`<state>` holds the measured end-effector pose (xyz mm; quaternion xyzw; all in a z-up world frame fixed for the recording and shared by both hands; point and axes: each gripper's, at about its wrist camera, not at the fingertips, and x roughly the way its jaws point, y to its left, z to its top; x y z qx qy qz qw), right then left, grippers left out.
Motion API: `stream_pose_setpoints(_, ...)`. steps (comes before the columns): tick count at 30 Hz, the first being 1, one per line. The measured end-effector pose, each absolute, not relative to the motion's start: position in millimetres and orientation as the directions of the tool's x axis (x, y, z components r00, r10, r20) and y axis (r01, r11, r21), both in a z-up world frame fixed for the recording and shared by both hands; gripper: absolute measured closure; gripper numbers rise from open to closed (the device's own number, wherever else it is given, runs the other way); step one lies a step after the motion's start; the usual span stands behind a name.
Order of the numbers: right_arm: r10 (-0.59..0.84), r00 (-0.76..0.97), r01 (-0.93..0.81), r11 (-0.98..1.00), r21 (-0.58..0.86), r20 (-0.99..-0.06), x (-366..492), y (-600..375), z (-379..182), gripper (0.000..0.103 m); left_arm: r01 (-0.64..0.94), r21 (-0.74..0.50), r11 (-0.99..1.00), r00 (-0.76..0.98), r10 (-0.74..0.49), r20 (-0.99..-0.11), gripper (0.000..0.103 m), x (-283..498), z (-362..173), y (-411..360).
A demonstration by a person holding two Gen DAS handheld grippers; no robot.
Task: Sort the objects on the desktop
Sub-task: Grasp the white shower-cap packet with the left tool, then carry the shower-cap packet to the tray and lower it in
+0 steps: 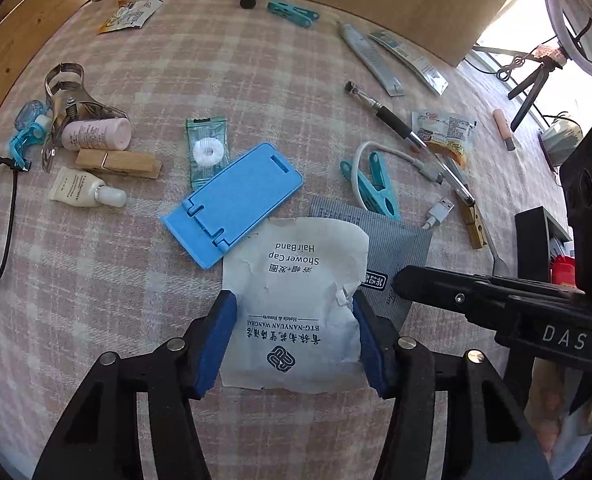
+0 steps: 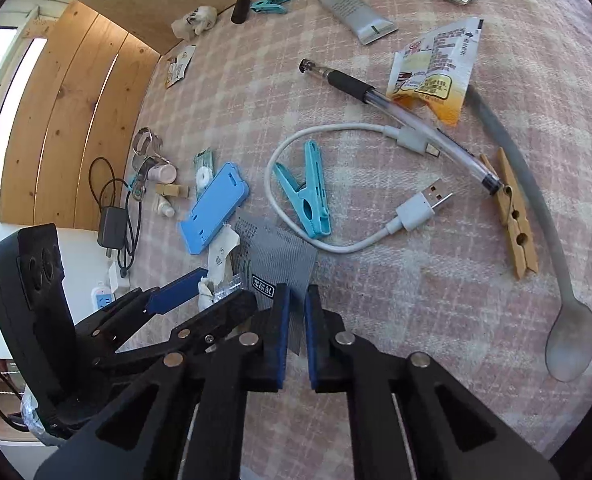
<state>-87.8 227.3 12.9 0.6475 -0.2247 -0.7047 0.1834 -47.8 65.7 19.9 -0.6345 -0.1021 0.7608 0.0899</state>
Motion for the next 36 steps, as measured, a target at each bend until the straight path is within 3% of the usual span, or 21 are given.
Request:
stream_pose_setpoints(8,-0.561,-0.142,0.0,-0.824,0.566,-0.816,-88,223,27,0.1,0.002,-0.318,-0.948,-0.222,0.309,-0.925,0.077,-39,43,48)
stream_pose_setpoints(12,-0.546,-0.167,0.044,-0.836,0.547,-0.821,-84,217,44,0.101,0.002,-0.324,-0.946,-0.242,0.314,-0.918,0.083,-34,53,42)
stream_pose_setpoints(23,-0.519,-0.267,0.075,-0.851,0.52,-0.812,-57,245,93,0.102,-0.03,-0.399,-0.916,-0.273,0.392,-0.879,0.087,-34,73,59)
stream_pose_setpoints(36,-0.441,-0.462,-0.065,-0.848,0.526,-0.77,22,351,159,0.102,-0.388,-0.432,-0.814,-0.175,0.526,-0.832,0.087,-12,135,184)
